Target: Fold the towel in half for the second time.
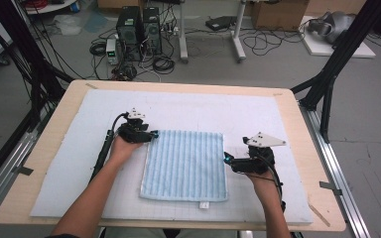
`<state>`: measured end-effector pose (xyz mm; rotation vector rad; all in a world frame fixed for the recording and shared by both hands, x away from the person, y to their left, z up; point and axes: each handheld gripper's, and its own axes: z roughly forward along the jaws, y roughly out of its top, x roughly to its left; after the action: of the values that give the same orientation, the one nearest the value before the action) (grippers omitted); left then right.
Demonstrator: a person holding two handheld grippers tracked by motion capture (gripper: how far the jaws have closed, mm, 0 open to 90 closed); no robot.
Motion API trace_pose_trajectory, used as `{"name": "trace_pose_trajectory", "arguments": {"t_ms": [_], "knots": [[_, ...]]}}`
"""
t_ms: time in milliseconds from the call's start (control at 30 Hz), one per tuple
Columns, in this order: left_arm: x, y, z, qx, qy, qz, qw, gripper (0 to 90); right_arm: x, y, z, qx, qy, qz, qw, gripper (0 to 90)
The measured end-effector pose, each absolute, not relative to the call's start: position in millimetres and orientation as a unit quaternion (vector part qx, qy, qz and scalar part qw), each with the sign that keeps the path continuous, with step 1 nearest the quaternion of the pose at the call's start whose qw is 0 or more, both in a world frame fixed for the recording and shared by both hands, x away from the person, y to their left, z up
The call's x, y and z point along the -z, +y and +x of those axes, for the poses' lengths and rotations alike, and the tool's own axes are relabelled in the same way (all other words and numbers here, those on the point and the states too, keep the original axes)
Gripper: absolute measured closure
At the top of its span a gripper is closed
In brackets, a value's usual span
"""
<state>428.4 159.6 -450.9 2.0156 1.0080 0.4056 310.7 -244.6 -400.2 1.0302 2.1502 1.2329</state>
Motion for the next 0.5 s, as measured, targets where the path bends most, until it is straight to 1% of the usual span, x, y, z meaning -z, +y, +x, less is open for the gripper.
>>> {"name": "trace_pose_trajectory", "arguments": {"t_ms": [67, 133, 167, 200, 267, 500], "knots": [[451, 158, 427, -0.165, 0.395, 0.803, 0.414, 59.8, 401, -243, 313, -0.444, 0.781, 0.377, 0.225, 11.6], [451, 156, 425, -0.16, 0.375, 0.812, 0.417, 74.1, 402, -242, 315, -0.439, 0.782, 0.381, 0.225, 11.6], [451, 155, 424, -0.158, 0.371, 0.814, 0.419, 79.6, 403, -242, 317, -0.437, 0.782, 0.383, 0.227, 11.6], [451, 154, 424, -0.162, 0.367, 0.815, 0.418, 82.0, 403, -242, 318, -0.435, 0.782, 0.386, 0.225, 11.6], [451, 154, 423, -0.162, 0.365, 0.816, 0.418, 83.5, 404, -241, 321, -0.433, 0.78, 0.393, 0.222, 11.6], [452, 153, 422, -0.17, 0.364, 0.815, 0.418, 83.6, 413, -231, 344, -0.411, 0.779, 0.418, 0.22, 11.6]]}}
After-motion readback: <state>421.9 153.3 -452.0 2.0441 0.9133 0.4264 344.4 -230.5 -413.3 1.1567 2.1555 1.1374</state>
